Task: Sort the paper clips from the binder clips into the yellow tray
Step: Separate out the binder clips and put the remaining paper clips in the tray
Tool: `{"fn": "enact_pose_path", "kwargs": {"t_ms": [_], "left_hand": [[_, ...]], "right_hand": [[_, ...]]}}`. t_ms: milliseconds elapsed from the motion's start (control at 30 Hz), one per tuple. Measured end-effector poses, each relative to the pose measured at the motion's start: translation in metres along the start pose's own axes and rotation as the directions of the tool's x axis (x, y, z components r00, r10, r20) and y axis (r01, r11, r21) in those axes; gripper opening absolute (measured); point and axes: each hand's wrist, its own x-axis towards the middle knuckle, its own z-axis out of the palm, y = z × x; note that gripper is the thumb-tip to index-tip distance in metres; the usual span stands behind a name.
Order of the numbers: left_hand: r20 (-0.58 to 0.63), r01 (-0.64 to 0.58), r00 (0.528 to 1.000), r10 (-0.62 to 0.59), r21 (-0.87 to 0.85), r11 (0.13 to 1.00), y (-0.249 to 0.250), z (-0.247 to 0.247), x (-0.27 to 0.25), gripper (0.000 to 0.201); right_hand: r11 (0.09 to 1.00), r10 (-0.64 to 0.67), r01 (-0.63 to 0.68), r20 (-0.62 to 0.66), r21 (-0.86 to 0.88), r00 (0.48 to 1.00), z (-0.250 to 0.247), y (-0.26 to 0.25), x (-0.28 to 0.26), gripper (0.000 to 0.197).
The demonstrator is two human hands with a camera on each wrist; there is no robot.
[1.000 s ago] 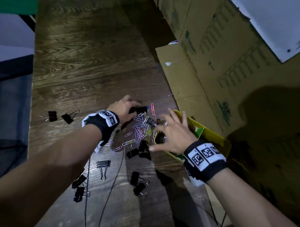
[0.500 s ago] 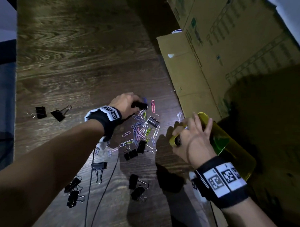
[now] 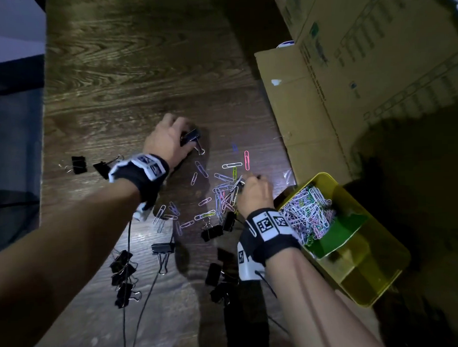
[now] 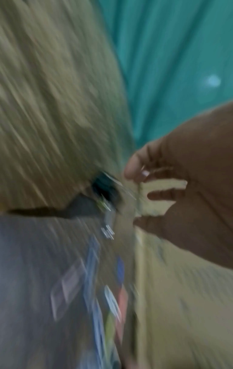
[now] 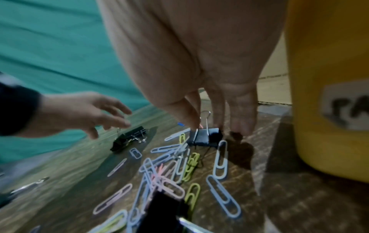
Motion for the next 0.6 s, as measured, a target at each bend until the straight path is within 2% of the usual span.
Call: {"fn": "enact_pose_path", "kwargs": {"t_ms": [67, 133, 200, 233, 333, 433, 600], "left_hand": [[-0.044, -0.133, 0.990, 0.132, -0.030, 0.991, 0.016, 0.001, -0.029, 0.028], [0.111, -0.214, 0.969, 0.220, -0.064, 0.975, 0.035, 0.011, -0.068, 0.025], [0.295, -0.189, 0.933, 0.207, -0.090, 0.978, 0.052, 0.025, -0.104, 0.027], [0.347, -0.164, 0.920, 0.182, -0.080, 0.983, 0.058, 0.032, -0.117, 0.028], [0.409, -0.126, 0.907, 0.101, 0.034, 0.991, 0.074, 0.046, -0.138, 0.039], [0.392, -0.134, 0.916, 0.084, 0.100, 0.986, 0.082, 0.051, -0.146, 0.033], [0.451, -0.158, 0.885, 0.120, 0.046, 0.986, 0.074, 0.060, -0.171, 0.036]], "right_hand": [[0.999, 0.001, 0.002, -0.056, 0.055, 0.998, 0.002, 0.004, 0.004, 0.024], [0.995, 0.002, 0.009, -0.110, 0.095, 0.994, -0.001, 0.004, 0.004, 0.018], [0.993, 0.009, 0.010, -0.157, 0.119, 0.988, -0.008, 0.002, 0.002, 0.018], [0.993, 0.003, 0.019, -0.183, 0.117, 0.983, -0.013, 0.000, 0.000, 0.019], [0.994, -0.031, 0.053, -0.226, 0.093, 0.974, -0.026, -0.006, -0.005, 0.017], [1.000, 0.006, -0.006, -0.138, 0.001, 0.990, -0.037, -0.006, -0.009, 0.025], [0.929, 0.075, -0.052, 0.048, -0.365, 0.996, -0.035, 0.003, -0.003, 0.041]]}}
